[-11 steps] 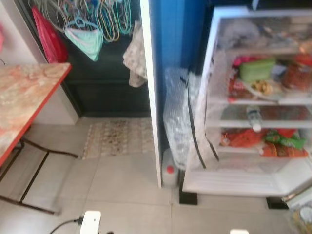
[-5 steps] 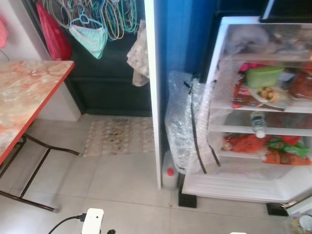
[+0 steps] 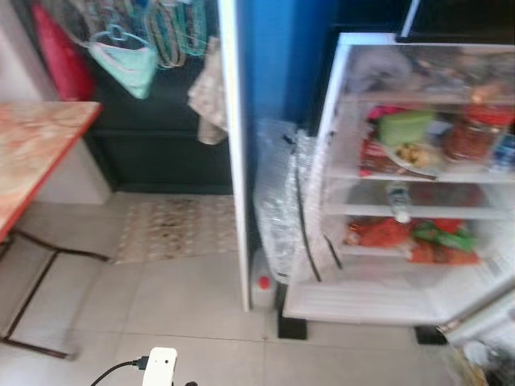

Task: Restocking fridge

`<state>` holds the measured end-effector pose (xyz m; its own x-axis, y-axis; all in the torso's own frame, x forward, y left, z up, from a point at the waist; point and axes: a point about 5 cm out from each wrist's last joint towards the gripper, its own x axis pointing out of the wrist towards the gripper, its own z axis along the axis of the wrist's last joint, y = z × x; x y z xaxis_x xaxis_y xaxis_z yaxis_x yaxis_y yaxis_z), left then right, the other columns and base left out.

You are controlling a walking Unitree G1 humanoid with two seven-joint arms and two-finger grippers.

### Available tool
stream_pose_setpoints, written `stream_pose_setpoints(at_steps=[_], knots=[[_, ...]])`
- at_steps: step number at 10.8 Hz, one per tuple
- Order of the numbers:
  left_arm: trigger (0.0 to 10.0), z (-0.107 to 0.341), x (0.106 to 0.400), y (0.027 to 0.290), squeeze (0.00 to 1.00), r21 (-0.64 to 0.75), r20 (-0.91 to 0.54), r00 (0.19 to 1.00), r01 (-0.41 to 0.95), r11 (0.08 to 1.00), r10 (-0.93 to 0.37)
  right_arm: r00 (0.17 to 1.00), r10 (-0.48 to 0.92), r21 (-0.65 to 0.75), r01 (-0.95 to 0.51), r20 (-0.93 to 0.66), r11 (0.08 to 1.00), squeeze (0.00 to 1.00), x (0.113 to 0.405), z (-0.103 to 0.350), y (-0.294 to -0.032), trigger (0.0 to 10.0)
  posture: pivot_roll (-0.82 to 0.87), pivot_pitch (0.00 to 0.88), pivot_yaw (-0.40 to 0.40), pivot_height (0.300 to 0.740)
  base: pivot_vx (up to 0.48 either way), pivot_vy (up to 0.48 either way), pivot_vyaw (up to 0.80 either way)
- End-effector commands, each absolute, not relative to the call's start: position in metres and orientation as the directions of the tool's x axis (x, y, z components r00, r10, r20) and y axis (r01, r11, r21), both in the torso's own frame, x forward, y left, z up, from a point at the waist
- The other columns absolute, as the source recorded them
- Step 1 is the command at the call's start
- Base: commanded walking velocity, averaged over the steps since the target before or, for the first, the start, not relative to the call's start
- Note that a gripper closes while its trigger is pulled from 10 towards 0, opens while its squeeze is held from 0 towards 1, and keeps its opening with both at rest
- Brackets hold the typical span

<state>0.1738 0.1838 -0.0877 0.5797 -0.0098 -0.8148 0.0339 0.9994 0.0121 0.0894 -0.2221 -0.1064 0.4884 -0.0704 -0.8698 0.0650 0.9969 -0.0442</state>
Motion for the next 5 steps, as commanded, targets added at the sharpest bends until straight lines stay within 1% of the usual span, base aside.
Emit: stream_pose_setpoints(at_steps=[1, 3, 5], knots=[[10.0, -0.092, 0.163, 0.188, 0.0, 0.02, -0.84, 0.542, 0.024, 1.0, 0.004, 0.468, -0.071, -0.037, 0.081, -0.881, 0.996, 0.0, 0.083, -0.109, -0.218, 10.0, -0.02, 0.0, 0.012, 0.74, 0.0, 0.0, 0.0], [10.0, -0.094, 0.156, 0.194, 0.0, 0.033, -0.847, 0.531, 0.018, 0.999, 0.019, 0.465, -0.071, -0.021, 0.111, -0.883, 0.994, 0.0, 0.077, -0.111, -0.211, 10.0, -0.02, 0.0, 0.06, 0.74, 0.0, 0.0, 0.0], [10.0, -0.096, 0.15, 0.197, 0.0, 0.041, -0.856, 0.516, 0.021, 0.999, 0.024, 0.455, -0.076, -0.015, 0.136, -0.887, 0.991, 0.0, 0.071, -0.113, -0.209, 10.0, -0.02, 0.0, 0.075, 0.74, 0.0, 0.283, 0.0]])
